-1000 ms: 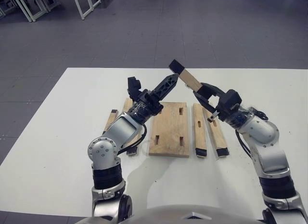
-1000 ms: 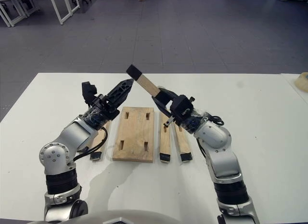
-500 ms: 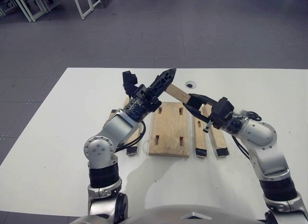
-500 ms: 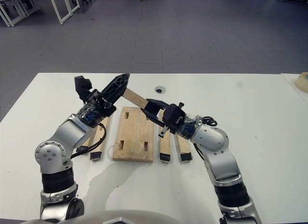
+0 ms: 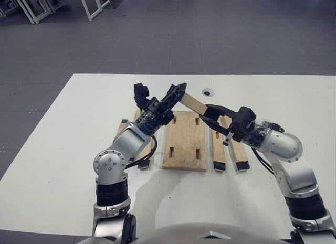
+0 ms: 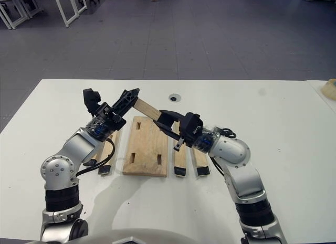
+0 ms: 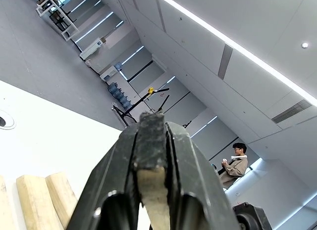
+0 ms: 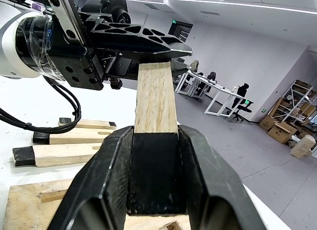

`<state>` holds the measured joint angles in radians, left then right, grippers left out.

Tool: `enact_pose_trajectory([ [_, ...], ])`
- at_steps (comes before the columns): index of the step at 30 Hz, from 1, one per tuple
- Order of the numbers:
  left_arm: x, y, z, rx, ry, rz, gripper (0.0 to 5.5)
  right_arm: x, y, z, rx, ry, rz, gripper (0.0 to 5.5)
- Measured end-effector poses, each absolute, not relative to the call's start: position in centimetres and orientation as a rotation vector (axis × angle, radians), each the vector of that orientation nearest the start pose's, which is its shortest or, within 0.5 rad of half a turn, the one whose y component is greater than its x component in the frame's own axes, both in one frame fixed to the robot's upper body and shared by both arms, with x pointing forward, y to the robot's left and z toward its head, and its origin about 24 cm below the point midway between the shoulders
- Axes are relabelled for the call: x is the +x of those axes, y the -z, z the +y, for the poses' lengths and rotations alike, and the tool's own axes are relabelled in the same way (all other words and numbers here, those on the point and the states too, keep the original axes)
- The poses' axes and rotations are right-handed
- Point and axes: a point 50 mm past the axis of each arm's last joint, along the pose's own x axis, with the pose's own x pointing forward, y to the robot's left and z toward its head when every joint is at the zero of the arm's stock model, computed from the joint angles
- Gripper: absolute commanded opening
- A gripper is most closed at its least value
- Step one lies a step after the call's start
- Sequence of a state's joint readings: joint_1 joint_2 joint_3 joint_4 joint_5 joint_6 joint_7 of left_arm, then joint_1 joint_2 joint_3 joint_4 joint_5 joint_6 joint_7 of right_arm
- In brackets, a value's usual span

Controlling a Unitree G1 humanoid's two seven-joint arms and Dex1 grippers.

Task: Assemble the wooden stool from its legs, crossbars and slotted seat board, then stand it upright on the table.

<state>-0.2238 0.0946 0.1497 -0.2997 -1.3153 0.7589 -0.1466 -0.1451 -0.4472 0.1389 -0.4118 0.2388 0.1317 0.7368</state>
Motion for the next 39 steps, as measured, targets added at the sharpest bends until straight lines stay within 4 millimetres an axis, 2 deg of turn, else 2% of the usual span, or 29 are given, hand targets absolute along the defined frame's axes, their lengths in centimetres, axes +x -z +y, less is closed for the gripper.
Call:
enact_pose_trajectory([
  [3,25.7,-14.2,11.5,-1.020,0.815,0.099,0.50,23.6,-14.4,-12.6,-0.334,-1.012,-0.259,1.28],
  [4,25.8,-14.1,11.5,-1.023,0.816,0.102,0.50,23.6,-14.4,-12.6,-0.335,-1.012,-0.257,1.66],
  [7,26.1,-12.9,12.3,-1.002,0.739,0.149,0.43,23.5,-14.6,-12.6,-0.343,-1.014,-0.268,2.28],
  [9,26.2,-12.8,12.8,-1.003,0.716,0.140,0.43,23.5,-14.6,-12.7,-0.352,-1.013,-0.264,2.71],
  [10,26.3,-12.8,13.0,-1.005,0.707,0.131,0.43,23.5,-14.6,-12.8,-0.370,-1.010,-0.263,2.76],
  [14,27.1,-13.3,16.5,-0.914,0.539,0.035,0.43,24.2,-13.8,-13.9,-0.441,-0.951,-0.228,2.76],
  [18,27.5,-14.0,21.2,-0.567,0.192,-0.032,0.43,25.6,-12.3,-15.9,-0.411,-0.769,-0.135,2.76],
  [21,27.0,-13.2,22.6,-0.420,0.084,-0.011,0.43,25.6,-11.7,-16.1,-0.409,-0.715,-0.113,2.76],
  [29,26.4,-10.4,24.1,-0.326,-0.020,0.067,0.43,25.3,-11.2,-15.8,-0.404,-0.688,-0.098,2.76],
  [33,26.0,-9.0,24.0,-0.312,-0.027,0.101,0.43,25.4,-11.1,-15.9,-0.404,-0.689,-0.088,2.76],
  [39,26.1,-8.6,23.4,-0.250,0.000,0.108,0.43,25.4,-11.1,-15.9,-0.403,-0.690,-0.079,2.76],
])
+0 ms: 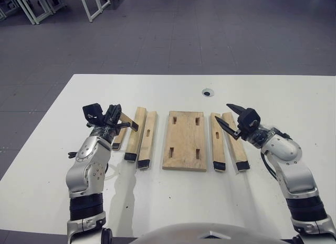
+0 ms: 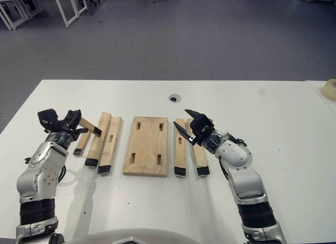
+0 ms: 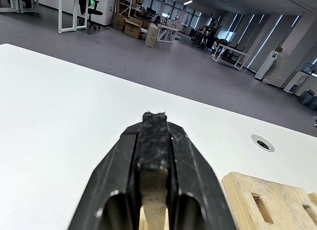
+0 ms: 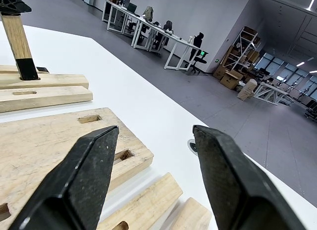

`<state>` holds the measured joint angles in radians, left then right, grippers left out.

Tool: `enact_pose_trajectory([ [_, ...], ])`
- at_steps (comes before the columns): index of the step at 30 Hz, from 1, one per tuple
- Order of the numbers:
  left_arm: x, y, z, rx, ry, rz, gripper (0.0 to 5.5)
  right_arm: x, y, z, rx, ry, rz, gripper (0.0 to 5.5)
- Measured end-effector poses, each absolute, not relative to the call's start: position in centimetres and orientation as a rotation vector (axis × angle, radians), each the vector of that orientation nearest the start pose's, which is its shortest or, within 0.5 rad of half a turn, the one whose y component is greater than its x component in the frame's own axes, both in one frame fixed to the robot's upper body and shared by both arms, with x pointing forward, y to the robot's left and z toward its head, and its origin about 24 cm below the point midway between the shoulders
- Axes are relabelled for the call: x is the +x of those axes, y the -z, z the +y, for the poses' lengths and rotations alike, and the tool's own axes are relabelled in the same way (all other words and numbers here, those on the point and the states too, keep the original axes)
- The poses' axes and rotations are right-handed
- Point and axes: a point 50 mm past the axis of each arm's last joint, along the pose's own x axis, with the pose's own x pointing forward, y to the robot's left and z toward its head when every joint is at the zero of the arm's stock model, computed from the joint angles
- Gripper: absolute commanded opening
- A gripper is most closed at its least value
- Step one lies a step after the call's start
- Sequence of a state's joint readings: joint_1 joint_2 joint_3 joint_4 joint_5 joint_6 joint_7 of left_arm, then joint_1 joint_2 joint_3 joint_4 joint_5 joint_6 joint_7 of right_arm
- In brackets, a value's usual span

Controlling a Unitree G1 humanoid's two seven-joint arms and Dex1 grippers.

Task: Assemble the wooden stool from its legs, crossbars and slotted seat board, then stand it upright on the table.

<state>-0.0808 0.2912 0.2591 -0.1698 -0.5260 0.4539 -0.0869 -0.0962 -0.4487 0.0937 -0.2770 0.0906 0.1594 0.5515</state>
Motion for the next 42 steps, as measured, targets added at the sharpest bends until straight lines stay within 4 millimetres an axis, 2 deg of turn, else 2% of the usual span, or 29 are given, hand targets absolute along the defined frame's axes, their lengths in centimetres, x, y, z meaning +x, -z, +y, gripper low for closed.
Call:
enact_pose_trajectory([
  [4,26.7,-8.7,22.8,-0.002,0.048,0.193,0.43,25.4,-11.1,-16.0,-0.404,-0.688,-0.076,2.76],
  [6,27.1,-8.9,22.1,0.059,0.064,0.227,0.43,25.4,-11.1,-16.0,-0.404,-0.687,-0.076,2.76],
  [12,27.5,-8.7,22.4,-0.008,0.017,0.235,0.43,25.4,-11.1,-16.0,-0.404,-0.686,-0.076,2.76],
  [14,27.7,-8.8,22.5,-0.029,0.006,0.226,0.98,25.4,-11.1,-16.0,-0.404,-0.686,-0.076,2.76],
  [16,27.2,-6.8,22.5,-0.062,0.000,0.303,1.35,25.4,-11.1,-16.0,-0.405,-0.685,-0.076,2.76],
  [17,27.1,-6.6,22.4,-0.069,0.005,0.305,1.45,25.4,-11.1,-16.0,-0.405,-0.684,-0.076,2.76],
  [19,27.2,-7.8,22.2,-0.058,0.029,0.229,1.84,25.4,-11.1,-16.0,-0.410,-0.682,-0.075,2.76],
  [22,27.3,-10.7,22.2,-0.039,0.029,0.078,1.84,25.4,-11.1,-16.0,-0.410,-0.681,-0.076,2.76],
  [25,26.9,-14.9,22.9,-0.024,-0.015,-0.109,1.84,25.3,-11.0,-16.0,-0.410,-0.682,-0.075,2.76],
  [27,27.0,-16.9,22.9,-0.028,-0.019,-0.186,1.84,25.3,-11.0,-16.0,-0.409,-0.681,-0.074,2.76],
  [30,28.6,-20.9,22.8,-0.063,0.007,-0.313,1.84,25.2,-10.9,-16.0,-0.407,-0.678,-0.071,2.76],
  [31,29.3,-21.4,22.8,-0.075,0.018,-0.320,1.84,25.2,-10.9,-16.0,-0.407,-0.677,-0.071,2.76],
  [35,31.3,-18.9,23.1,-0.095,0.026,-0.194,1.84,25.2,-10.9,-15.9,-0.403,-0.677,-0.071,2.76],
  [39,31.5,-12.7,23.1,-0.136,0.031,0.032,1.84,25.2,-10.8,-15.8,-0.400,-0.678,-0.073,2.76],
  [42,31.7,-12.0,22.8,-0.136,0.059,0.049,1.84,25.2,-10.8,-15.7,-0.398,-0.677,-0.073,2.76],
])
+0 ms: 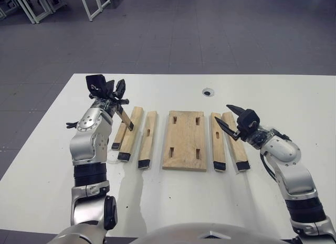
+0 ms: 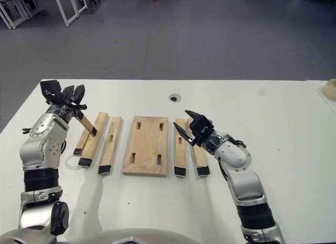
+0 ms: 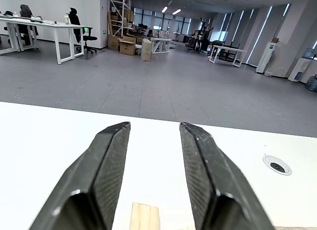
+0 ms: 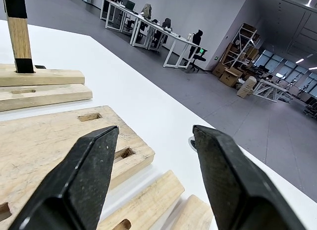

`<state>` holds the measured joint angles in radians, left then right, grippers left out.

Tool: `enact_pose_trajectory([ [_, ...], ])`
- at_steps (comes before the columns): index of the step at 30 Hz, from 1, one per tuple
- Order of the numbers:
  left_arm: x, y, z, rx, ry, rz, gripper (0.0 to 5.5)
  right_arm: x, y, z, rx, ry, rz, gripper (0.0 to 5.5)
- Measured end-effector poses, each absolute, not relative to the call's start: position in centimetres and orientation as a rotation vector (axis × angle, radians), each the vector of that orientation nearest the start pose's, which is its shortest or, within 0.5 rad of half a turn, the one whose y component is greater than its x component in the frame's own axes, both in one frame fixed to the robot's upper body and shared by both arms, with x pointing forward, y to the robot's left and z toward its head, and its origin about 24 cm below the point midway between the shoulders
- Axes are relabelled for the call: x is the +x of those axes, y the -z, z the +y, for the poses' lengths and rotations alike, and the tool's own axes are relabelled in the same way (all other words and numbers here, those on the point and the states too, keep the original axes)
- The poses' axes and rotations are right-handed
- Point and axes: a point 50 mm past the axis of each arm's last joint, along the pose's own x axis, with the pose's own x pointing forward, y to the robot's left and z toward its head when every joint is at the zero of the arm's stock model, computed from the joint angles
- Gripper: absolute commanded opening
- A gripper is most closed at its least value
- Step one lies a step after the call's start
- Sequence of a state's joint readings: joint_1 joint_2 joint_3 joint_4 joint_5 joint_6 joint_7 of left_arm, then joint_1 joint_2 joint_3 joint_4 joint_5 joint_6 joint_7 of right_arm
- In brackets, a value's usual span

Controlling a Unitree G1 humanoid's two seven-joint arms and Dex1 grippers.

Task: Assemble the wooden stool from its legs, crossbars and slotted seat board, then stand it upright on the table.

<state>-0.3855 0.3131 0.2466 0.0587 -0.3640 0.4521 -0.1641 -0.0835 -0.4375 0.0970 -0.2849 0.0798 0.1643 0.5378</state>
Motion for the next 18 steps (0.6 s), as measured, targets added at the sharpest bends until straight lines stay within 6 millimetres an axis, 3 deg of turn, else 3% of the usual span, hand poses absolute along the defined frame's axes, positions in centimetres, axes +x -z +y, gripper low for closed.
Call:
enact_pose_trajectory([
  [5,31.7,-13.0,22.8,-0.111,0.052,-0.002,1.84,24.9,-10.6,-15.8,-0.394,-0.671,-0.068,2.76],
  [9,30.0,-18.8,21.4,-0.065,0.097,-0.271,1.84,24.7,-10.5,-15.7,-0.392,-0.671,-0.066,2.76],
  [10,29.3,-19.5,21.3,-0.057,0.102,-0.308,1.84,24.7,-10.6,-15.7,-0.391,-0.672,-0.067,2.76],
  [12,27.4,-18.6,21.3,-0.041,0.091,-0.301,2.16,24.7,-10.5,-15.7,-0.390,-0.670,-0.065,2.76],
  [18,21.9,-11.2,21.4,-0.010,0.072,-0.101,3.10,24.5,-10.3,-15.7,-0.382,-0.664,-0.056,2.76],
])
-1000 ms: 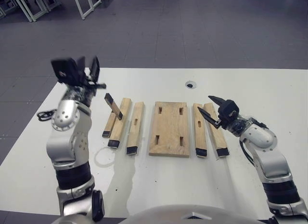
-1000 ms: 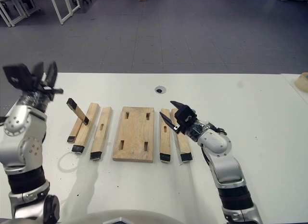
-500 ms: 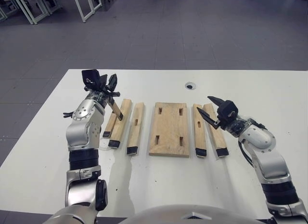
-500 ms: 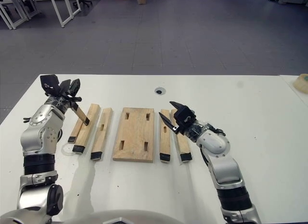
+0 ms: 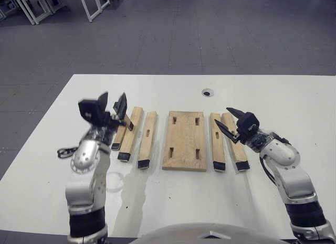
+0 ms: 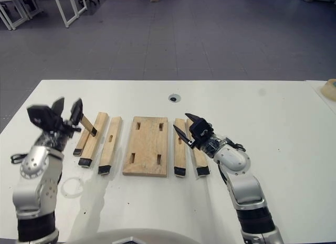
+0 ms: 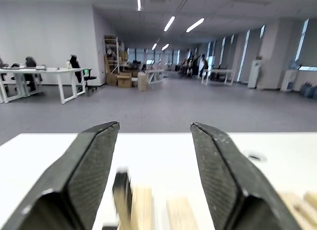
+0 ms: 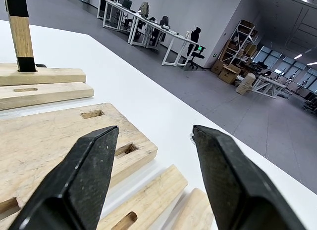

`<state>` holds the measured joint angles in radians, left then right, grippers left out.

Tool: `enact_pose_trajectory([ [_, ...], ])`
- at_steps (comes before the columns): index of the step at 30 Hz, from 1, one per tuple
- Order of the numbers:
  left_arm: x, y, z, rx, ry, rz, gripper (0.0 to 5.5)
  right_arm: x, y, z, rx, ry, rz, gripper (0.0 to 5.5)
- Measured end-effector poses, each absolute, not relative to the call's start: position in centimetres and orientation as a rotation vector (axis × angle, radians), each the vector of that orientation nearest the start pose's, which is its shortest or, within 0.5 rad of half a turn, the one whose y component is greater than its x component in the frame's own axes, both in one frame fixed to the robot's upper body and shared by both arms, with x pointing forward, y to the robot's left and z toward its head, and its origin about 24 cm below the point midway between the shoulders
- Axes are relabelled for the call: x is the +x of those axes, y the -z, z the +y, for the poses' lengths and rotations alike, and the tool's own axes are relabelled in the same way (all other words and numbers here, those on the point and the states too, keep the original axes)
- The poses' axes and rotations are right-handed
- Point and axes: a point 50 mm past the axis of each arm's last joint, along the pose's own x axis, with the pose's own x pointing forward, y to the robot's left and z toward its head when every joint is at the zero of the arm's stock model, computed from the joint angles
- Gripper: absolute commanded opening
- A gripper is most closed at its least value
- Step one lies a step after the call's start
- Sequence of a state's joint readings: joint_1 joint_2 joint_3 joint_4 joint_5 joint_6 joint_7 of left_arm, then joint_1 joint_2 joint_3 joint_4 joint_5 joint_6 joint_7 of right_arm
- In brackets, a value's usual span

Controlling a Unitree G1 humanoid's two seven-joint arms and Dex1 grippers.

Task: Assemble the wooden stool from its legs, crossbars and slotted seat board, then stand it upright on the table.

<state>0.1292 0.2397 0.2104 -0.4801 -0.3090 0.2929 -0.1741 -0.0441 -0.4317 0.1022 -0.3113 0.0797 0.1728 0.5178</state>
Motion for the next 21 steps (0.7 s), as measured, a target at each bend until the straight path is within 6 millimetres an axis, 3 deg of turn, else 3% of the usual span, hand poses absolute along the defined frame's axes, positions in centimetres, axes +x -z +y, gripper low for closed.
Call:
enact_pose_trajectory([
  [4,18.6,-6.8,22.2,-0.026,0.056,0.046,3.62,24.3,-10.1,-15.8,-0.378,-0.656,-0.045,2.76],
  [9,17.9,-3.0,22.3,-0.018,0.105,0.249,3.62,24.3,-10.1,-15.8,-0.377,-0.654,-0.043,2.76],
  [13,17.7,-1.7,22.7,0.010,0.093,0.342,3.62,24.3,-10.1,-15.8,-0.377,-0.653,-0.043,2.76],
  [21,17.8,-0.8,22.6,-0.004,0.099,0.423,2.41,24.3,-10.2,-16.0,-0.378,-0.647,-0.041,2.76],
])
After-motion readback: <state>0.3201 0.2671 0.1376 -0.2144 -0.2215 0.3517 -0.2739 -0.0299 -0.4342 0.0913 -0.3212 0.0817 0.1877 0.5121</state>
